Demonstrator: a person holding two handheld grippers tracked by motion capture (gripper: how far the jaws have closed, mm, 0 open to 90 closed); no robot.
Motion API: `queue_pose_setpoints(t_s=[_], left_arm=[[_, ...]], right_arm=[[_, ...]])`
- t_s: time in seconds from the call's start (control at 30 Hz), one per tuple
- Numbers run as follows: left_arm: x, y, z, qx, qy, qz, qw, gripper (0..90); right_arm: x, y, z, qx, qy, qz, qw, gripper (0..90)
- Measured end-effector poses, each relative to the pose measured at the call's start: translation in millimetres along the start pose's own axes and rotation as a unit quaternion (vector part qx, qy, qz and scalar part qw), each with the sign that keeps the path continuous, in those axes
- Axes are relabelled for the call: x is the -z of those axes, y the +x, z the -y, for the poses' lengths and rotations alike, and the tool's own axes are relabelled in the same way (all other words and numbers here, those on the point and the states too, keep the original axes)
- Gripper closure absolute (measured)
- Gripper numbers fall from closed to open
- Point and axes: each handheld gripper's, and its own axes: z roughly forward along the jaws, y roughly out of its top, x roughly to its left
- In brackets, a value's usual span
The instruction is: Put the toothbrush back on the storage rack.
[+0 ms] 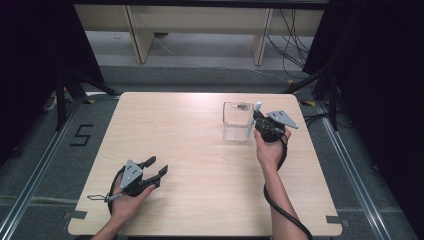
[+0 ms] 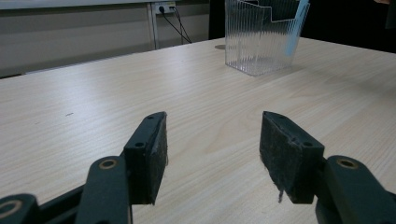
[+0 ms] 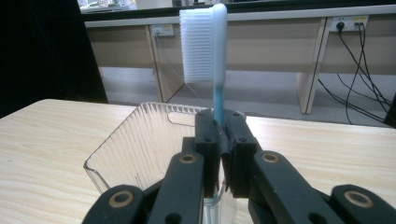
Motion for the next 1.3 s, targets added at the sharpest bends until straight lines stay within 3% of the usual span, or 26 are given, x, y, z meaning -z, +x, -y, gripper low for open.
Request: queue_pose_setpoints(t_s=[0.07,0.17,0.2,0.23,0.43,0.67,0.7,0.77,0.8,1.1,1.17,1.2,1.3], left_arm=[[0.0,-0.1,0.0,0.000,0.000,0.000,1.0000,41.3],[0.0,-0.2,0.0,0.000,0.000,0.000,1.0000,41.3],[0.0,-0.1,0.0,0.000,0.000,0.000,1.0000,41.3],[-0.1,-0.1,0.0,0.000,0.000,0.000,1.0000,41.3],[-0.2,-0.3,-0.1,0.000,0.001,0.000,1.0000,41.3],[-0.2,-0.3,-0.1,0.000,0.001,0.000,1.0000,41.3],[-0.2,-0.3,-0.1,0.000,0.001,0.000,1.0000,41.3],[-0.2,-0.4,-0.1,-0.001,0.001,0.000,1.0000,41.4],[-0.3,-0.3,-0.1,-0.001,0.001,0.000,1.0000,41.4],[-0.2,-0.2,-0.1,0.000,0.001,0.000,1.0000,41.3],[-0.4,-0.3,-0.1,0.000,0.000,-0.001,1.0000,41.3],[-0.3,-0.2,-0.1,0.000,0.001,0.000,1.0000,41.3],[-0.3,-0.3,-0.1,0.000,0.001,0.000,1.0000,41.3]], right_arm=[[0.7,2.1,1.6,-0.013,0.008,0.005,0.9999,85.8],[-0.6,1.2,2.9,-0.008,0.011,0.001,0.9999,85.8],[-0.3,3.1,3.5,-0.019,0.011,0.007,0.9997,85.8],[-1.2,1.0,3.6,-0.007,0.007,0.004,0.9999,85.8],[-1.3,2.0,6.0,-0.018,0.015,0.003,0.9997,85.7],[-4.1,0.0,9.2,-0.006,0.017,0.008,0.9998,85.7],[-3.9,0.9,9.1,-0.015,0.022,0.005,0.9996,85.7],[-4.6,-1.0,10.0,0.001,0.021,0.009,0.9997,85.7],[-5.2,0.8,10.6,-0.012,0.021,0.006,0.9997,85.6],[-5.1,0.7,10.8,-0.012,0.023,0.007,0.9996,84.3],[-4.6,2.0,11.2,-0.024,0.027,0.010,0.9993,82.5],[-5.7,-0.1,11.6,-0.013,0.021,0.008,0.9997,81.3],[-5.1,-0.4,12.1,-0.010,0.022,0.014,0.9996,77.8]])
